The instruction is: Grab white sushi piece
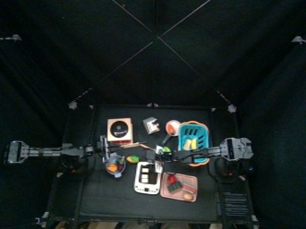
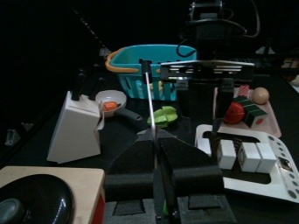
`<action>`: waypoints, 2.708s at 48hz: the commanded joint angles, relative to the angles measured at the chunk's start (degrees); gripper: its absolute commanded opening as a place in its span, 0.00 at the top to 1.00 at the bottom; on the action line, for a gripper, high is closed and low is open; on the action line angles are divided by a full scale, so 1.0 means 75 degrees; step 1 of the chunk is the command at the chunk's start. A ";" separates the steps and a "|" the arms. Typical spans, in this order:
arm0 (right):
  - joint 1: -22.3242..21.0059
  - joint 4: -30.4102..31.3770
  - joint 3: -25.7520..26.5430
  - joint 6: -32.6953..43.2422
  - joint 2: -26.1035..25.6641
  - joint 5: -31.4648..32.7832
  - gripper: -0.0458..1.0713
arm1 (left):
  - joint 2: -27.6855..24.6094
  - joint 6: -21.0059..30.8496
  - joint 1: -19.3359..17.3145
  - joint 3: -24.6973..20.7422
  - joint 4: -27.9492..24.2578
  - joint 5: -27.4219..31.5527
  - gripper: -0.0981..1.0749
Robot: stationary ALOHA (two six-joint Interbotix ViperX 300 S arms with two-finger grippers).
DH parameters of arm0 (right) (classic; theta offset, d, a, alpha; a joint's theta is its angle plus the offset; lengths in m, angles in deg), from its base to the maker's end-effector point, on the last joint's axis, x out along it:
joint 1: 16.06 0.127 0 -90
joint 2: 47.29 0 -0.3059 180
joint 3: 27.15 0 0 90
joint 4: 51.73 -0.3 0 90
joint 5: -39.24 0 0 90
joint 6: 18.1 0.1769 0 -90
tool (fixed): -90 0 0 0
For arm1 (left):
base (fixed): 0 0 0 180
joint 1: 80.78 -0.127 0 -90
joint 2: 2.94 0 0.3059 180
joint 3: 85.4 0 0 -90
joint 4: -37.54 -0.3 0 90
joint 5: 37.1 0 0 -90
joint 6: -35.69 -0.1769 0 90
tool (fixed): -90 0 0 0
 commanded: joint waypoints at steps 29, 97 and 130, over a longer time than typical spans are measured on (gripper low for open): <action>0.0023 0.0047 0.0293 0.0000 0.0023 -0.0023 0.21 | -0.0012 0.0035 0.0023 -0.0059 0.0012 -0.0035 0.63; 0.0023 -0.0035 0.0750 0.0012 0.0434 0.0539 0.47 | -0.0012 0.0035 0.0023 -0.0012 0.0059 0.0000 0.63; 0.0023 -0.0117 0.0445 0.0012 0.0000 0.0246 0.47 | -0.0012 0.0012 0.0023 0.0000 0.0047 0.0012 0.63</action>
